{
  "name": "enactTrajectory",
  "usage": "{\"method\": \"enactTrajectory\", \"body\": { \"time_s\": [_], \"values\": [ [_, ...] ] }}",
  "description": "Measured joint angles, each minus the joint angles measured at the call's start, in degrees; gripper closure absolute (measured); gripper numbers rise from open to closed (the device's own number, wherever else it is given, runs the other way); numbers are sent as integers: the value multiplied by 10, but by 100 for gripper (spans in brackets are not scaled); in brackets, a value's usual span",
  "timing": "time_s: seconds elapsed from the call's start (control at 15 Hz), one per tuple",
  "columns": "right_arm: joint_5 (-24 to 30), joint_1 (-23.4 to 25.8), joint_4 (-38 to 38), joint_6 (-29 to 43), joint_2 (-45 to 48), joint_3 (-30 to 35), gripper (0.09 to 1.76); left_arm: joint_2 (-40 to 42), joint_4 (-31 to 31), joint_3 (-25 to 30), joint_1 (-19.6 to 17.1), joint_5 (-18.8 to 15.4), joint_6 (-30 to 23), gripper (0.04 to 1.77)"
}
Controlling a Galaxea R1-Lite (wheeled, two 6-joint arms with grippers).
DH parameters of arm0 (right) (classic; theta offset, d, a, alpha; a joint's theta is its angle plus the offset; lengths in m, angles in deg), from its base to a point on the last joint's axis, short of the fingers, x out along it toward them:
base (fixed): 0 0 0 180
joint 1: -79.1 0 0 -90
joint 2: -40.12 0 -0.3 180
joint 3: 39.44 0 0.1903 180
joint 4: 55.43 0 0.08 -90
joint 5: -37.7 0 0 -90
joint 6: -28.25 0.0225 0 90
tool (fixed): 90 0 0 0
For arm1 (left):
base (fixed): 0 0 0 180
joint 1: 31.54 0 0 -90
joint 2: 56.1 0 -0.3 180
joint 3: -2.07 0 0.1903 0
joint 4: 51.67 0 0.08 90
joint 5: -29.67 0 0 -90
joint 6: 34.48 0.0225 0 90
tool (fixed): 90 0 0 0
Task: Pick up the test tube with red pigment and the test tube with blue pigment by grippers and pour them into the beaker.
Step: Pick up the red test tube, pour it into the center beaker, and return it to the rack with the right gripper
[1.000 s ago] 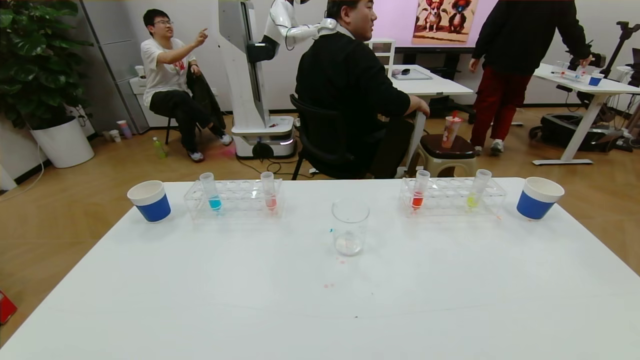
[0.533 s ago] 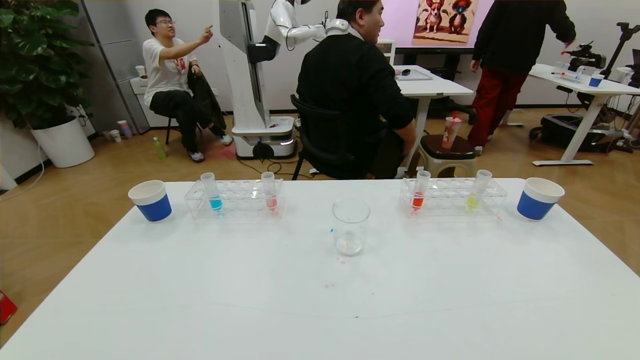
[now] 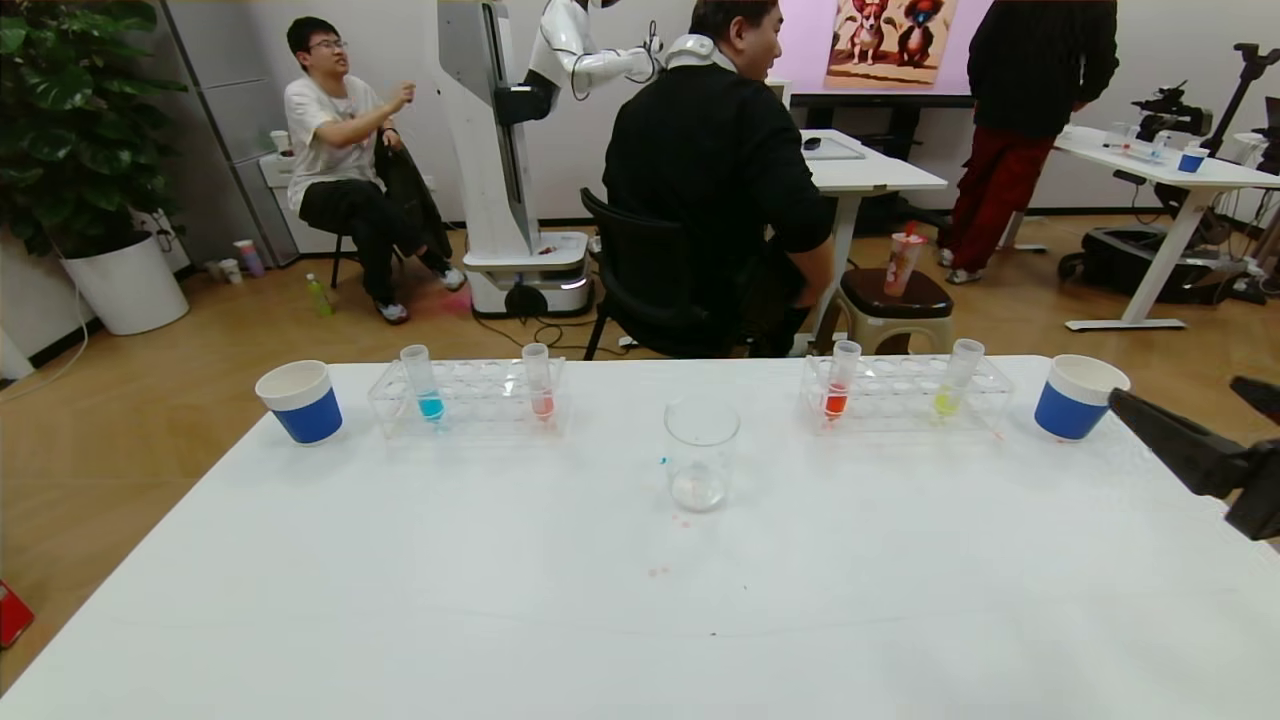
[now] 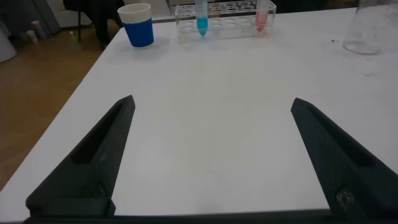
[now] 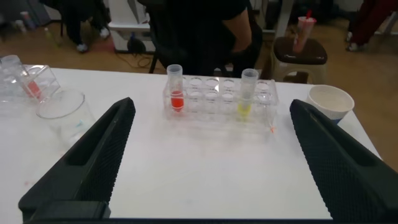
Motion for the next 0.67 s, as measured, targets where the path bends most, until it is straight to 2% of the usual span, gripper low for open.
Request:
{"method": "enactTrajectory", "body": {
  "time_s": [0.27,0.67],
  "values": [
    [-13,-35,114,0,-138,-16,11,0,0,0,0,0,0,6],
    [-62,-70,240,0,-339,-88,11,0,0,0,0,0,0,6]
  ]
}}
